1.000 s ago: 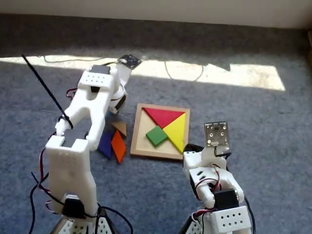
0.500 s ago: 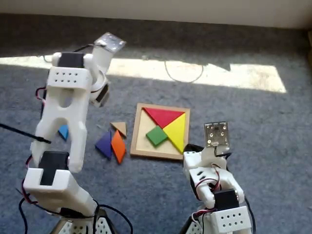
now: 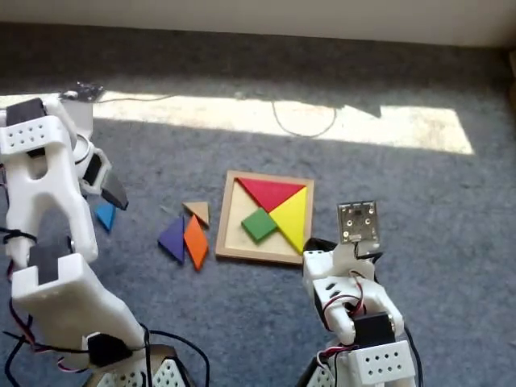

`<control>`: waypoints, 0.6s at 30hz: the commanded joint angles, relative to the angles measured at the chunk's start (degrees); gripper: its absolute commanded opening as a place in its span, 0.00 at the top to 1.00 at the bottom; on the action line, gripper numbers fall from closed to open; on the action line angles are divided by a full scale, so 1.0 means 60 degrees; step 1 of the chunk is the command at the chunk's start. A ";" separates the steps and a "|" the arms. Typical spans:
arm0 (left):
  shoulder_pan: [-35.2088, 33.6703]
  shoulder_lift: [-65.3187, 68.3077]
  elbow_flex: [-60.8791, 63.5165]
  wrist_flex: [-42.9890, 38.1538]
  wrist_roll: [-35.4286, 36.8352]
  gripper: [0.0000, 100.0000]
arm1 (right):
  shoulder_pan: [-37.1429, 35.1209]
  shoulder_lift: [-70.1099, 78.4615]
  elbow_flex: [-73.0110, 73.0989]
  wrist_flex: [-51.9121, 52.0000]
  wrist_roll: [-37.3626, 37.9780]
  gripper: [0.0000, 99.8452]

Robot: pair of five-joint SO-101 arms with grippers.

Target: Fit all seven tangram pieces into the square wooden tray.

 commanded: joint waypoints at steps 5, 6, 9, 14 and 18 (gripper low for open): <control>-0.0315 0.1985 -0.0110 -0.1538 -0.0044 0.72 | 0.0066 -0.0183 -0.0110 -0.0242 -0.0029 0.99; -0.0315 0.2088 -0.0110 -0.1538 -0.0044 0.72 | 0.0066 -0.0183 -0.0110 -0.0242 -0.0029 0.99; -0.0447 0.2278 -0.0110 -0.1553 -0.0044 0.72 | 0.0066 -0.0183 -0.0110 -0.0242 -0.0029 0.99; -0.0784 0.2337 -0.0081 -0.1788 -0.0044 0.72 | 0.0066 -0.0183 -0.0110 -0.0242 -0.0029 0.99; -0.0799 0.2381 -0.0007 -0.1817 -0.0044 0.72 | 0.0066 -0.0183 -0.0110 -0.0242 -0.0029 0.99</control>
